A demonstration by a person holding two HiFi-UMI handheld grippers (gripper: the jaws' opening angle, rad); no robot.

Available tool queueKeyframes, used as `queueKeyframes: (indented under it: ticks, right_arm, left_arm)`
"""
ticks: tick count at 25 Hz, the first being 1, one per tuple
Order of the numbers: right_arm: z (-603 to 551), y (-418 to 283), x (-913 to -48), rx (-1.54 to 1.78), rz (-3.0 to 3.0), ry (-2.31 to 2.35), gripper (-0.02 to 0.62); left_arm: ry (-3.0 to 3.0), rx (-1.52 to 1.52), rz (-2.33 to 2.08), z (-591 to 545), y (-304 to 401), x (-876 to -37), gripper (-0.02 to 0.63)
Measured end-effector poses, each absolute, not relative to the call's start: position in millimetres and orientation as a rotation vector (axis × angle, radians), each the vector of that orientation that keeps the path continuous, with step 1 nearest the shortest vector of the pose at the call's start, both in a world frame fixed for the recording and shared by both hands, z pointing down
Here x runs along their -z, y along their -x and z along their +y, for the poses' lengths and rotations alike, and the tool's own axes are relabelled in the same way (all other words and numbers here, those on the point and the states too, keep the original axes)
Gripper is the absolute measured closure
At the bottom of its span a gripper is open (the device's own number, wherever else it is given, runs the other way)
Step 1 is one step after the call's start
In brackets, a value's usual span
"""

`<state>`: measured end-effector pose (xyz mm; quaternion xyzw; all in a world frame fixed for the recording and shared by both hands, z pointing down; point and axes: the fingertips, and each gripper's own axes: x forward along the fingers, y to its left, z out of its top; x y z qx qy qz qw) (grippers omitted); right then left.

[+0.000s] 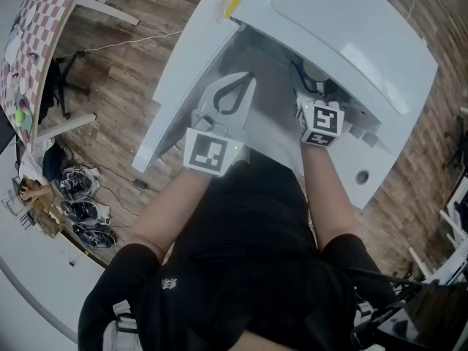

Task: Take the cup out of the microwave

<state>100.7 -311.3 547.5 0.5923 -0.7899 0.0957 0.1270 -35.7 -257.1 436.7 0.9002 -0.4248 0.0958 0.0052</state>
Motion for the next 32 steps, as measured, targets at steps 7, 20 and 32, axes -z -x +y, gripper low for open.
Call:
queueKeyframes:
  ticks: [7, 20, 32]
  right_arm:
    - [-292, -98, -541, -0.271, -2.304, -1.717, 0.209]
    - [-250, -94, -524, -0.273, -2.309, -1.701, 0.209]
    - [-211, -95, -496, -0.262, -2.311, -1.711, 0.209]
  left_arm:
    - [-2.839, -0.294, -1.320, -241, 35, -430, 0.603]
    - [-2.850, -0.227, -1.315, -217, 36, -401, 0.603]
    - [-2.860, -0.177, -1.328, -191, 48, -377, 0.603]
